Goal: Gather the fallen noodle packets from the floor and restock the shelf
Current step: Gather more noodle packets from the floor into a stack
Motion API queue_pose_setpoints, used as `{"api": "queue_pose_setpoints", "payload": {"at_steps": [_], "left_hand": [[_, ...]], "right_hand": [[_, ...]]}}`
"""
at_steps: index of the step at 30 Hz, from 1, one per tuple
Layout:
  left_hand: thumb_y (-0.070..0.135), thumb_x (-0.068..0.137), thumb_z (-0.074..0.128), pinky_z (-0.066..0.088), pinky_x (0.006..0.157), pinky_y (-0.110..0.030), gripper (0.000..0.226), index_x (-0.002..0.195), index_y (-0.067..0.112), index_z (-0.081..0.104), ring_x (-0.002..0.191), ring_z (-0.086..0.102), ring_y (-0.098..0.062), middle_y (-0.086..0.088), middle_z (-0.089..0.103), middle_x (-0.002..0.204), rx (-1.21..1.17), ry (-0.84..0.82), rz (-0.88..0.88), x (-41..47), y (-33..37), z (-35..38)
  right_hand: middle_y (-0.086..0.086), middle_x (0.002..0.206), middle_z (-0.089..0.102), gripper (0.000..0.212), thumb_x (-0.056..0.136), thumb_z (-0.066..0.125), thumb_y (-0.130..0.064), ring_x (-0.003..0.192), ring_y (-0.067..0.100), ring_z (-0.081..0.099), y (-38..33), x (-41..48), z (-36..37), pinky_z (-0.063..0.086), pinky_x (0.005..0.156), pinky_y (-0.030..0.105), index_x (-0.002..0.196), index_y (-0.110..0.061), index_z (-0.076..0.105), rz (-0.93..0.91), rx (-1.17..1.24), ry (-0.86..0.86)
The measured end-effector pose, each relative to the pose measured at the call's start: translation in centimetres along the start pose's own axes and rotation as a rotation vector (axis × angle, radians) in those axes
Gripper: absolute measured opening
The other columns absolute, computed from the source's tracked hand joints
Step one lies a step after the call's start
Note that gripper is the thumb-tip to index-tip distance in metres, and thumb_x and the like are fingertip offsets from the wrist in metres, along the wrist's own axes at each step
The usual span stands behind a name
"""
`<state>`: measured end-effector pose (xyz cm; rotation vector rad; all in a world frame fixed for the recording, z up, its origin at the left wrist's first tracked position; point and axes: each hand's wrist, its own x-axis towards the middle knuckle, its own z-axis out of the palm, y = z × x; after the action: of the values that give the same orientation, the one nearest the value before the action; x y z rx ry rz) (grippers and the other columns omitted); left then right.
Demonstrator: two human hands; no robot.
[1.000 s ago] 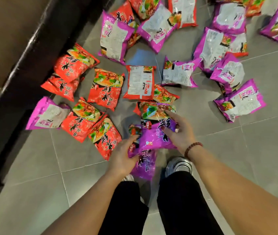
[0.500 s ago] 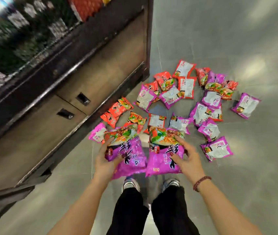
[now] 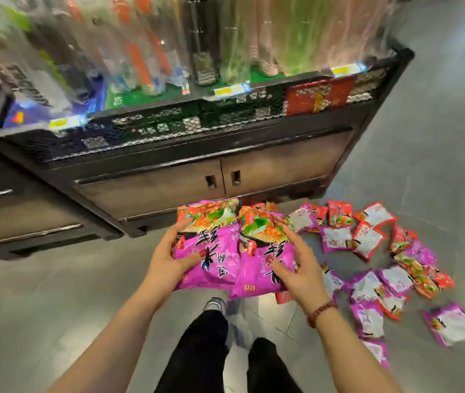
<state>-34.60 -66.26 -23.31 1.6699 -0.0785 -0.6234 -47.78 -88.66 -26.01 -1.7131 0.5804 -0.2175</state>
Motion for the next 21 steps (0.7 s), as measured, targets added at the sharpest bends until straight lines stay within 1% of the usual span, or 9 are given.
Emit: {"api": "queue_pose_setpoints", "payload": {"at_steps": [4, 7, 9, 11, 13, 15, 17, 19, 21], "left_hand": [[-0.011, 0.081, 0.068, 0.057, 0.086, -0.047, 0.070, 0.126, 0.041, 0.056, 0.102, 0.069, -0.025, -0.003, 0.066, 0.125, -0.118, 0.158, -0.007, -5.2, -1.0, -2.6], [-0.007, 0.081, 0.071, 0.057, 0.086, -0.048, 0.069, 0.119, 0.050, 0.058, 0.101, 0.070, -0.025, -0.003, 0.065, 0.124, -0.178, 0.277, -0.026, -9.0, -2.0, -5.7], [-0.003, 0.079, 0.075, 0.056, 0.087, -0.048, 0.069, 0.117, 0.052, 0.057, 0.102, 0.069, -0.026, -0.002, 0.065, 0.123, -0.208, 0.364, -0.036, -11.2, -2.6, -8.2], [0.003, 0.073, 0.082, 0.057, 0.084, -0.049, 0.071, 0.116, 0.051, 0.055, 0.100, 0.070, -0.027, -0.003, 0.064, 0.122, -0.252, 0.460, -0.050, -13.5, -3.2, -11.1], [0.008, 0.069, 0.085, 0.059, 0.080, -0.046, 0.072, 0.119, 0.049, 0.053, 0.098, 0.070, -0.026, -0.004, 0.062, 0.123, -0.275, 0.545, -0.062, -15.5, -4.0, -14.3], [0.002, 0.074, 0.081, 0.060, 0.074, -0.037, 0.072, 0.124, 0.043, 0.052, 0.096, 0.071, -0.020, -0.004, 0.061, 0.125, -0.298, 0.622, -0.053, -17.5, -5.0, -18.1], [0.003, 0.070, 0.084, 0.059, 0.076, -0.030, 0.076, 0.127, 0.041, 0.052, 0.098, 0.069, -0.013, 0.000, 0.060, 0.127, -0.288, 0.690, -0.046, -19.5, -5.8, -22.0], [0.013, 0.062, 0.088, 0.057, 0.085, -0.033, 0.080, 0.127, 0.043, 0.053, 0.103, 0.067, -0.011, 0.006, 0.059, 0.128, -0.248, 0.763, -0.048, -21.6, -6.8, -25.9], [0.013, 0.061, 0.089, 0.055, 0.091, -0.038, 0.081, 0.128, 0.043, 0.053, 0.107, 0.066, -0.015, 0.007, 0.059, 0.128, -0.244, 0.843, -0.051, -23.4, -7.9, -29.6]], "right_hand": [[-0.017, 0.144, 0.044, 0.072, 0.082, 0.074, -0.014, 0.135, 0.004, 0.039, -2.5, -0.1, 1.7, 0.035, 0.113, 0.041, 0.135, -0.048, 0.040, -0.020, -0.018, -0.291], [-0.014, 0.142, 0.048, 0.072, 0.078, 0.076, -0.017, 0.133, 0.005, 0.043, -4.1, -0.4, 5.2, 0.036, 0.112, 0.043, 0.139, -0.037, 0.044, -0.047, -0.043, -0.449], [-0.016, 0.140, 0.048, 0.071, 0.079, 0.076, -0.011, 0.130, -0.005, 0.041, -5.5, -0.7, 8.3, 0.034, 0.113, 0.031, 0.140, -0.030, 0.046, -0.068, -0.078, -0.538], [-0.015, 0.139, 0.046, 0.070, 0.079, 0.075, -0.004, 0.124, -0.016, 0.039, -6.9, -1.2, 12.2, 0.032, 0.106, 0.009, 0.139, -0.025, 0.046, -0.106, -0.116, -0.620], [-0.012, 0.141, 0.045, 0.070, 0.079, 0.074, -0.004, 0.125, -0.013, 0.039, -8.2, -1.9, 16.5, 0.031, 0.099, 0.001, 0.140, -0.022, 0.045, -0.133, -0.148, -0.711], [-0.012, 0.141, 0.046, 0.070, 0.080, 0.073, -0.002, 0.123, -0.015, 0.042, -9.1, -2.6, 21.3, 0.035, 0.098, 0.004, 0.140, -0.024, 0.045, -0.151, -0.159, -0.795], [-0.012, 0.139, 0.048, 0.070, 0.080, 0.072, 0.000, 0.119, -0.017, 0.045, -10.1, -3.4, 26.3, 0.039, 0.097, 0.007, 0.138, -0.028, 0.044, -0.163, -0.170, -0.859], [-0.007, 0.138, 0.052, 0.071, 0.080, 0.073, -0.001, 0.120, -0.003, 0.053, -11.0, -4.5, 31.2, 0.044, 0.103, 0.023, 0.137, -0.031, 0.045, -0.181, -0.185, -0.923], [-0.001, 0.135, 0.056, 0.070, 0.079, 0.074, -0.001, 0.118, 0.011, 0.058, -12.3, -5.9, 35.8, 0.046, 0.103, 0.038, 0.134, -0.035, 0.047, -0.204, -0.186, -0.978]]}}
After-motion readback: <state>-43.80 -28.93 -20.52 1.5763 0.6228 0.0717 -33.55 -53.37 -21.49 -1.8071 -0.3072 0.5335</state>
